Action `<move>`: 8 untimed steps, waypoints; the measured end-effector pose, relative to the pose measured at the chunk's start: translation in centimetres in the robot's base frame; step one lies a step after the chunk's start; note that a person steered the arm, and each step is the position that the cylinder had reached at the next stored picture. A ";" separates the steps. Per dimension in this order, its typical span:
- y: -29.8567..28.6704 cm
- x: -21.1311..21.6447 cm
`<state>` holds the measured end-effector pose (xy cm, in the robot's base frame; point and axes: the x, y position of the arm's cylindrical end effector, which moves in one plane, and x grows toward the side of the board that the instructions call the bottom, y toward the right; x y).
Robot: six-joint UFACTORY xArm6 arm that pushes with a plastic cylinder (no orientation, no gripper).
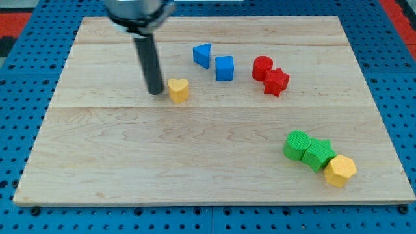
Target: Move yellow heart into the green blocks
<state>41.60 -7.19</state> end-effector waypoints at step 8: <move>16.8 8.5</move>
